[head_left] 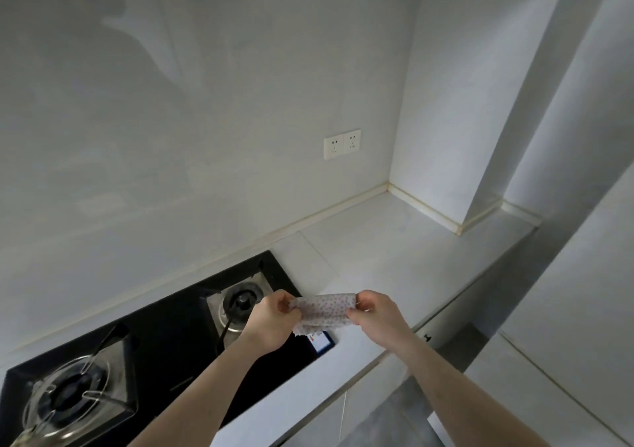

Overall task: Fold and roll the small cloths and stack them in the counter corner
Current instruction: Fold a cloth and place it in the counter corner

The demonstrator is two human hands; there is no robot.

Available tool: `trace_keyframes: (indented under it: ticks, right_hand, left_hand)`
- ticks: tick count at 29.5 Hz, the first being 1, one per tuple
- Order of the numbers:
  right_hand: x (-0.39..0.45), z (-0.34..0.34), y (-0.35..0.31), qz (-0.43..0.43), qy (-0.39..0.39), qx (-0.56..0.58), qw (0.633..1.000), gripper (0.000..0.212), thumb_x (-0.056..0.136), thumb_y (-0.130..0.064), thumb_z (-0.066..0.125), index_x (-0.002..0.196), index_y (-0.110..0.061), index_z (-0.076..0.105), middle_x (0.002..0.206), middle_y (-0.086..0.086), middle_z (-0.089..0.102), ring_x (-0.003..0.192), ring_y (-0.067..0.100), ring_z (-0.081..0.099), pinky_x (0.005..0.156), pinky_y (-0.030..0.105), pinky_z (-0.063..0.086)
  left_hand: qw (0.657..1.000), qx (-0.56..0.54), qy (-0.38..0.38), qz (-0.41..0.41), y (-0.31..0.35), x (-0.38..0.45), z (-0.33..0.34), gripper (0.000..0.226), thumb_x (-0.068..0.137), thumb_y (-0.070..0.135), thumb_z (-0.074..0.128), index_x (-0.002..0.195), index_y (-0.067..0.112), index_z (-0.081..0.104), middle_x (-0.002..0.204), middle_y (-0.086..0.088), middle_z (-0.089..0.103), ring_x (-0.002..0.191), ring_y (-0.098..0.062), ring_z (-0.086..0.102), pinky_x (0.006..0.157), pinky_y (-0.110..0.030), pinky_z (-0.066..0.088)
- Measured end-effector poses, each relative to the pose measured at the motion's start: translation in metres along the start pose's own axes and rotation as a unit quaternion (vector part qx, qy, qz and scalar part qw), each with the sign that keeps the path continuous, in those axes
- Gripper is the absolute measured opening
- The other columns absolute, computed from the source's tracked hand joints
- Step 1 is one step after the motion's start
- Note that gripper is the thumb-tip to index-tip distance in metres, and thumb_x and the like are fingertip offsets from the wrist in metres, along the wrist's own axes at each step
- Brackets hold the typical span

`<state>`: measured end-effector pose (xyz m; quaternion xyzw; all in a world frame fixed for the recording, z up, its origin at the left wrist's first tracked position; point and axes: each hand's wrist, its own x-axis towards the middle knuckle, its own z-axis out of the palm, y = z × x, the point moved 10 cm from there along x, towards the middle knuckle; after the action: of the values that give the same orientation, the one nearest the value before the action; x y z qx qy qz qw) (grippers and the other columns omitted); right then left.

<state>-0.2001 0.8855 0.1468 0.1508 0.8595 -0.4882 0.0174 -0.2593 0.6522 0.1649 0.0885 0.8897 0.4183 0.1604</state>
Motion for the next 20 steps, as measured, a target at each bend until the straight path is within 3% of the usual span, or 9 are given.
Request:
trace_keyframes:
  ticks: [4,8,12,20]
  right_hand:
    - [0.03,-0.017,0.015,0.022,0.014,-0.029,0.999,0.011,0.086,-0.021,0.067,0.075,-0.023,0.065,0.073,-0.005,0.069,0.069,0.007,0.062,0.065,0.022,0.046]
    - [0.06,-0.032,0.046,0.066,0.032,-0.04,0.996,0.015,0.083,-0.02,0.065,0.072,-0.011,0.064,0.074,0.01,0.068,0.066,0.019,0.06,0.067,0.03,0.046]
    - [0.08,-0.033,0.077,0.118,0.036,-0.011,0.992,0.019,0.078,-0.021,0.067,0.06,-0.025,0.062,0.063,0.0,0.07,0.063,0.018,0.064,0.069,0.032,0.052]
    - [0.147,-0.024,0.114,0.174,-0.012,0.016,0.985,0.017,0.069,-0.022,0.063,0.052,-0.022,0.062,0.057,0.003,0.065,0.058,0.019,0.059,0.06,0.033,0.043]
  left_hand:
    - [1.0,0.021,-0.019,0.006,0.011,0.049,0.016,0.012,0.09,0.026,0.066,0.102,0.025,0.067,0.091,0.001,0.073,0.083,-0.021,0.069,0.079,-0.038,0.057]
    - [0.998,0.043,-0.054,0.01,0.023,0.088,0.044,0.01,0.093,0.025,0.063,0.103,0.028,0.063,0.1,0.001,0.072,0.09,-0.018,0.069,0.084,-0.036,0.058]
    - [0.996,0.056,-0.07,-0.012,0.019,0.117,0.069,0.009,0.094,0.026,0.057,0.101,0.025,0.062,0.094,0.001,0.071,0.091,-0.022,0.069,0.086,-0.038,0.059]
    - [0.994,0.044,-0.069,-0.067,0.001,0.175,0.097,0.012,0.095,0.032,0.058,0.106,0.029,0.061,0.099,0.001,0.072,0.085,-0.022,0.071,0.079,-0.042,0.063]
